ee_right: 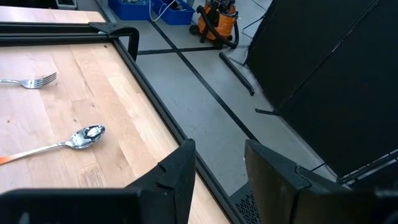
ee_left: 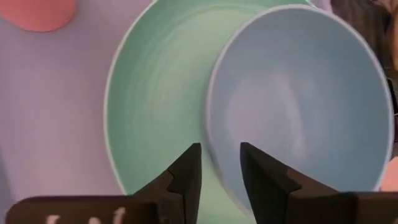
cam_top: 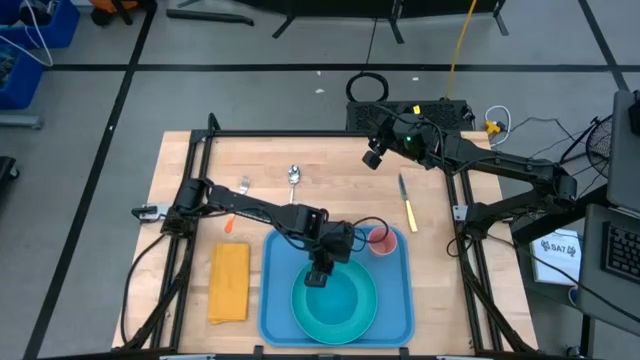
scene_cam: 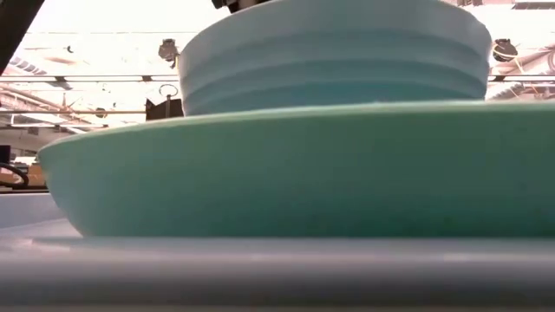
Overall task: Set up tray
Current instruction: Put the blue bowl on top of the blue plate, then adjust the blue plate on the blue tray
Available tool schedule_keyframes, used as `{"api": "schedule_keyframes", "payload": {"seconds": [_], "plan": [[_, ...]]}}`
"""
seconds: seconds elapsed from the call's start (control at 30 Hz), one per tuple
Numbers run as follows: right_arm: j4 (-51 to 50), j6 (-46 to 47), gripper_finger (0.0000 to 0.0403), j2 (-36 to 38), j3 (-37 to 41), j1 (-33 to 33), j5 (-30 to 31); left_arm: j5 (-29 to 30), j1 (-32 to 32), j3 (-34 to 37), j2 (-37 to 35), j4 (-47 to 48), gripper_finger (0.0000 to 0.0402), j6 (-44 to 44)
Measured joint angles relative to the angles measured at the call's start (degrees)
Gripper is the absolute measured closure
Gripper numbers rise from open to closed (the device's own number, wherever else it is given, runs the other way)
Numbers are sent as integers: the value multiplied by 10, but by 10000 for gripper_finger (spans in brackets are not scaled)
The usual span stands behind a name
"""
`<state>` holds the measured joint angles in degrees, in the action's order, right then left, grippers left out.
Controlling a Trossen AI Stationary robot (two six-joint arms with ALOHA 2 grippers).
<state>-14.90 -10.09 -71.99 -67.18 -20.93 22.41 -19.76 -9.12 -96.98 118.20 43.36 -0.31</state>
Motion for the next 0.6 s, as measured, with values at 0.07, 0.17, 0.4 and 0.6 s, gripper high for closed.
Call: {"api": "schedule_keyframes", "payload": {"seconds": [0.07,0.17,0.4,0.6], "plan": [[0,0,271,0,0,0,-2,5,2,0,-4,3,287,8],[0,0,271,0,0,4,-2,27,4,0,-20,6,286,29],[-1,-7,271,16,0,30,-2,89,1,0,-98,66,286,56],[2,-10,271,39,0,36,-1,105,-26,19,-124,187,286,7]]}}
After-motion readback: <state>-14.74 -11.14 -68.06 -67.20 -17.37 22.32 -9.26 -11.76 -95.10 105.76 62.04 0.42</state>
